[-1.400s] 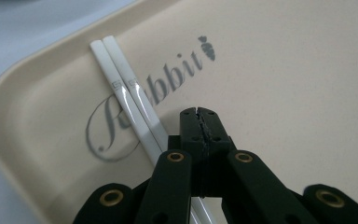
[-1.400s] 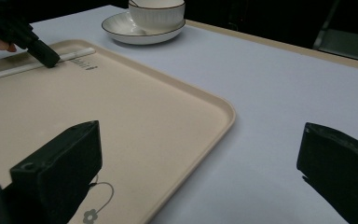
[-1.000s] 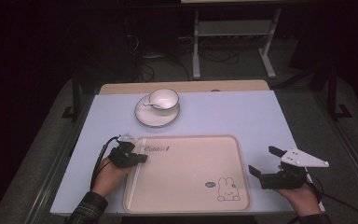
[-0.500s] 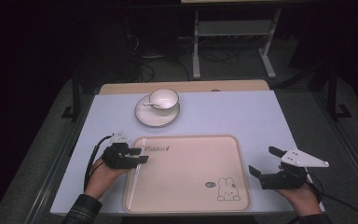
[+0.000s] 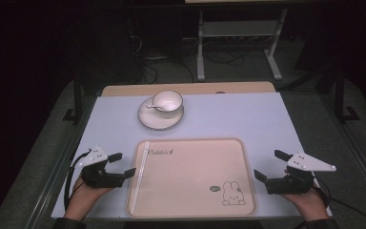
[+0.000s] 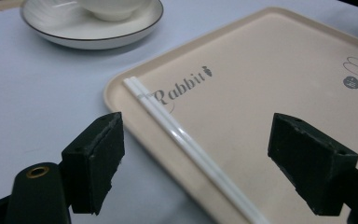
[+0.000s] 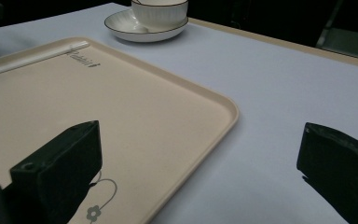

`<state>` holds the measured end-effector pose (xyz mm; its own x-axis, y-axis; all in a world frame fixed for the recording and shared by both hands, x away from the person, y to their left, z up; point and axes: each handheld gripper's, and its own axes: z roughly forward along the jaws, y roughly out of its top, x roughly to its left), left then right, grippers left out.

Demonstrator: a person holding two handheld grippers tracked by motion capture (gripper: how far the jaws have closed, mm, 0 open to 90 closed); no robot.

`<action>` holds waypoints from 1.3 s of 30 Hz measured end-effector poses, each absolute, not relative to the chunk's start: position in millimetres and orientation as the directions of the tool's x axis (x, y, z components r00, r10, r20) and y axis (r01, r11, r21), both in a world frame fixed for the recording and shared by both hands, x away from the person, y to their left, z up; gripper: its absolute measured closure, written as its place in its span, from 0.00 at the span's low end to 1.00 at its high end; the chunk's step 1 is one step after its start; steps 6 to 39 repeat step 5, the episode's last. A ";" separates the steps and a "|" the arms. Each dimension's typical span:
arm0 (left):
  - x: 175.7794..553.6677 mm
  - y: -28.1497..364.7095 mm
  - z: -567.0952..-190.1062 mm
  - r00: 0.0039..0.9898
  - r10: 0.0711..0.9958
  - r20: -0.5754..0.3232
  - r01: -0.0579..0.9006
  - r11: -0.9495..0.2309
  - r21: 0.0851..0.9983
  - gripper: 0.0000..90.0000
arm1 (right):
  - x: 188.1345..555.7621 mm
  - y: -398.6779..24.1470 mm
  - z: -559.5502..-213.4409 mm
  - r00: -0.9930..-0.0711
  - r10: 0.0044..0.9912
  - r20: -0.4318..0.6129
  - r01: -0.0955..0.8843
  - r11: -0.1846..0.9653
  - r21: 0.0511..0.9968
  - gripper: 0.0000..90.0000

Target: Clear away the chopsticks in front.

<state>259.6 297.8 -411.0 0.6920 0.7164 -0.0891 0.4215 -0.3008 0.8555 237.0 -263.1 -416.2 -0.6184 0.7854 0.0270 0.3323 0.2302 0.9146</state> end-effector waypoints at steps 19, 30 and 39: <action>253.1 308.4 -411.0 0.666 0.740 -0.090 0.426 -0.278 0.861 0.20 | 237.7 -262.7 -416.6 -0.618 0.785 0.026 0.333 0.232 0.914 0.00; 253.1 308.4 -411.0 0.666 0.740 -0.090 0.426 -0.278 0.861 0.20 | 237.7 -262.7 -416.6 -0.618 0.785 0.026 0.333 0.232 0.914 0.00; 253.1 308.4 -411.0 0.666 0.740 -0.090 0.426 -0.278 0.861 0.20 | 237.7 -262.7 -416.6 -0.618 0.785 0.026 0.333 0.232 0.914 0.00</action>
